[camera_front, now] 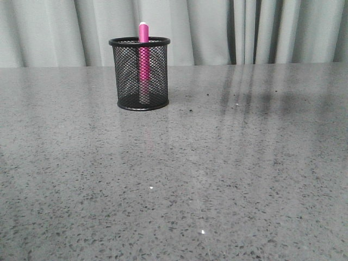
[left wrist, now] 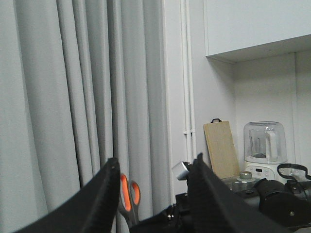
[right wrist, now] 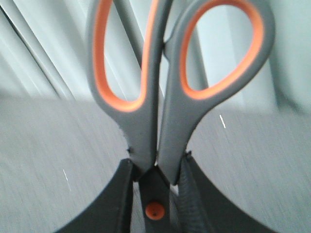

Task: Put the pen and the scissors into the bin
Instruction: 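Carry the scissors over the mesh cup and lower them in, blades down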

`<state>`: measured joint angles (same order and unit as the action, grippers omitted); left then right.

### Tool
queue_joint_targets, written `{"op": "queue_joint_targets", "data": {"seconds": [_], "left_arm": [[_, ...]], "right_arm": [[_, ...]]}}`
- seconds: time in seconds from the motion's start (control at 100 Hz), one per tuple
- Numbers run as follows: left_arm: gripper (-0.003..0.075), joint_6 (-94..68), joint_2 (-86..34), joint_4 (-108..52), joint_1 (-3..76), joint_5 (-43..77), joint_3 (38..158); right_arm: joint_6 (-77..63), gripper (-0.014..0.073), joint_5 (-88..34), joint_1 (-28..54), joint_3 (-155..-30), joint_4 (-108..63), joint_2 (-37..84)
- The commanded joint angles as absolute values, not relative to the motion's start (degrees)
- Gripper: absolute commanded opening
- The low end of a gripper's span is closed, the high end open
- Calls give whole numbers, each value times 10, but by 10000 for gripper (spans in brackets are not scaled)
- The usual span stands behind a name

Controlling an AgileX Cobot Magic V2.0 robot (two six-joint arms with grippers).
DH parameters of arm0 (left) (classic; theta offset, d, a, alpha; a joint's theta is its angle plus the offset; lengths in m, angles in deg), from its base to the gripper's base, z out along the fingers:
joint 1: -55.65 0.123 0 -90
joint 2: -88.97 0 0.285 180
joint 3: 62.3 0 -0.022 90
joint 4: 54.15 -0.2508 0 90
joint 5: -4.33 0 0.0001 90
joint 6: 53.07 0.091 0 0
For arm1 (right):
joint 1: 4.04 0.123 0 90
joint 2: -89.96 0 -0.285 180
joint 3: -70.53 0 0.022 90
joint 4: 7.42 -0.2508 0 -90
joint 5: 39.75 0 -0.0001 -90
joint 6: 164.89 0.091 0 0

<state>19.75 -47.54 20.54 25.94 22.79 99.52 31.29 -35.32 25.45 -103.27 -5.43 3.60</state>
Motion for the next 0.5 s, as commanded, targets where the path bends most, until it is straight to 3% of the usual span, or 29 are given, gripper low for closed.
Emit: {"op": "queue_joint_targets", "data": {"seconds": [0.0,0.21,0.49], "left_arm": [[294,197,-474,218,254,218,1007],[294,197,-474,218,254,218,1007],[294,197,-474,218,254,224,1007]], "right_arm": [[310,-59,-528,258,-1040,-45,31],[310,-59,-646,285,-1039,-31,-53],[309,-59,-697,298,-1039,15,-145]]}}
